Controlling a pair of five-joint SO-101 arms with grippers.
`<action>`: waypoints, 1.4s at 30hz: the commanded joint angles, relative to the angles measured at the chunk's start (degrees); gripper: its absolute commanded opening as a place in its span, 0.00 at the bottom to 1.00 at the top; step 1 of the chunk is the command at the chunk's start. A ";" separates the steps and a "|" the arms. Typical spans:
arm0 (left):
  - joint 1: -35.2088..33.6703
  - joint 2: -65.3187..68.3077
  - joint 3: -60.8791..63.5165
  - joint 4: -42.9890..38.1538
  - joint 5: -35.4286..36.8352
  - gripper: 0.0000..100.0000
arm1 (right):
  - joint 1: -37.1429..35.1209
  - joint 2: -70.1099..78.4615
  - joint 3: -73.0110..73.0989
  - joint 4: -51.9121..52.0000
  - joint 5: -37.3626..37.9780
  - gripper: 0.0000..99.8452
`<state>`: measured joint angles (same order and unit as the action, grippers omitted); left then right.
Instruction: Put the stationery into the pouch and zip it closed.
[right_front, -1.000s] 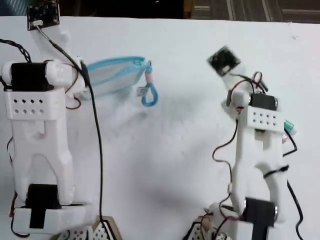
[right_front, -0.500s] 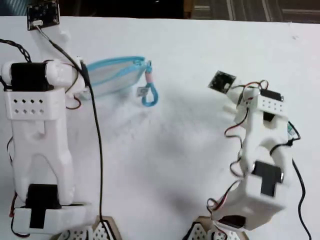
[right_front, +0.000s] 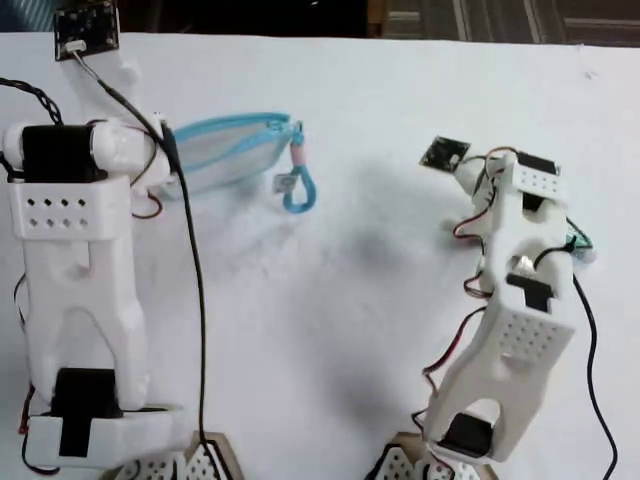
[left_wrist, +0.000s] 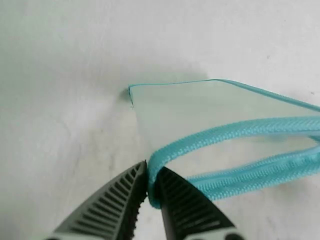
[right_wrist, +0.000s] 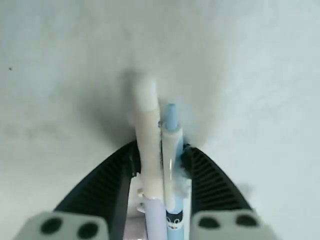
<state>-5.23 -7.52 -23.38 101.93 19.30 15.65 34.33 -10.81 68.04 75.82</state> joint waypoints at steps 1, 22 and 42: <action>-0.31 -0.04 -1.14 -0.26 -0.18 0.02 | -0.57 -0.75 -3.52 5.14 -0.26 0.03; -0.31 -0.31 -1.14 -0.26 -0.18 0.02 | -15.60 -32.92 -8.09 12.53 -42.73 0.02; -0.31 -0.31 -1.14 -0.09 -0.18 0.02 | -37.32 -62.37 -7.47 -21.05 -103.03 0.02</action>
<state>-5.23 -7.52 -23.38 101.93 19.30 -20.40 -25.63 -16.35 51.34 -19.38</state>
